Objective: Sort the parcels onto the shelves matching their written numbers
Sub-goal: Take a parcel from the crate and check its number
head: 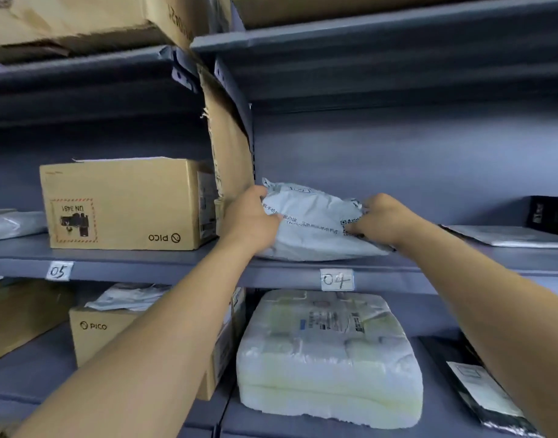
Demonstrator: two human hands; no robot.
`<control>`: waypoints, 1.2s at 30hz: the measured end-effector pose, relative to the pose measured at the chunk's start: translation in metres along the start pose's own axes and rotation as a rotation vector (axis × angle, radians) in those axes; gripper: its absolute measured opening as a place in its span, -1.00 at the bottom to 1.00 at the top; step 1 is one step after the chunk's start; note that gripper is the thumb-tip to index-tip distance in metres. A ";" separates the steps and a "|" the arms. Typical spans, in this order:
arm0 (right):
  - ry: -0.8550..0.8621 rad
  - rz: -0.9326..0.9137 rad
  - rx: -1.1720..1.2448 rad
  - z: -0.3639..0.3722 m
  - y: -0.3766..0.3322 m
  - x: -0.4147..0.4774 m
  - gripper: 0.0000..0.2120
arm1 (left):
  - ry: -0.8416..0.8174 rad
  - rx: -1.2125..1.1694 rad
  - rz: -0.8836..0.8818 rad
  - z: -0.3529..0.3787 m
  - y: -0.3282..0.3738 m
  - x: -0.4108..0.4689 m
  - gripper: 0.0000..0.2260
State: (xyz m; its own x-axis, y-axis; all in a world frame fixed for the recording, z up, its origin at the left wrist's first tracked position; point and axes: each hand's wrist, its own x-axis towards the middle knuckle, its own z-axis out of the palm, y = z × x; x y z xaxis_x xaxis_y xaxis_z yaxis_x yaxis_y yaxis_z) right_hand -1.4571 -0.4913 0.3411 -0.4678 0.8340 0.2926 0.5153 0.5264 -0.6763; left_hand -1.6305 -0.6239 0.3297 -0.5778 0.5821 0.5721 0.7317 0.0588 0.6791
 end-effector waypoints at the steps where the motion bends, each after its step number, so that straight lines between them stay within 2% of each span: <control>1: -0.020 0.004 -0.006 0.004 0.001 0.010 -0.72 | 0.009 0.027 -0.006 0.004 -0.001 0.006 -0.57; 5: -0.059 -0.023 -0.077 0.018 0.004 0.041 -0.52 | 0.019 0.160 -0.055 0.016 -0.005 0.021 -0.65; 8: -0.085 -0.029 -0.143 0.023 0.005 0.060 -0.58 | -0.026 0.203 -0.061 0.025 -0.007 0.032 -0.87; 11: -0.153 -0.040 -0.174 0.024 0.004 0.073 -0.63 | -0.076 0.310 -0.037 0.030 -0.010 0.039 -0.92; 15: -0.265 -0.051 -0.238 0.025 0.000 0.081 -0.56 | -0.110 0.400 -0.064 0.037 -0.019 0.050 -0.80; 17: -0.303 -0.053 -0.268 0.026 0.002 0.087 -0.69 | -0.124 0.424 -0.080 0.041 -0.021 0.055 -0.75; 18: -0.324 -0.056 -0.277 0.027 0.002 0.089 -0.68 | -0.132 0.435 -0.091 0.042 -0.022 0.057 -0.75; 21: -0.360 -0.061 -0.288 0.029 0.002 0.093 -0.44 | -0.160 0.458 -0.109 0.046 -0.027 0.064 -0.79; 29: -0.371 -0.095 -0.417 0.039 0.006 0.098 -0.16 | -0.185 0.516 -0.119 0.051 -0.031 0.066 -0.74; 32: -0.345 -0.097 -0.426 0.040 0.007 0.097 -0.17 | -0.159 0.584 -0.121 0.052 -0.027 0.062 -0.70; 36: -0.285 -0.118 -0.439 0.037 0.007 0.089 -0.30 | -0.173 0.632 -0.101 0.049 -0.026 0.058 -0.71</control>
State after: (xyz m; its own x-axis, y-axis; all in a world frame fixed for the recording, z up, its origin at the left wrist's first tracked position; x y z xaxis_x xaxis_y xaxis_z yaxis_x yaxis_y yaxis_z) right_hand -1.5220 -0.4199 0.3373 -0.6860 0.7188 0.1130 0.6704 0.6847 -0.2859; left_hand -1.6650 -0.5514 0.3230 -0.6272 0.6672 0.4018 0.7784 0.5542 0.2947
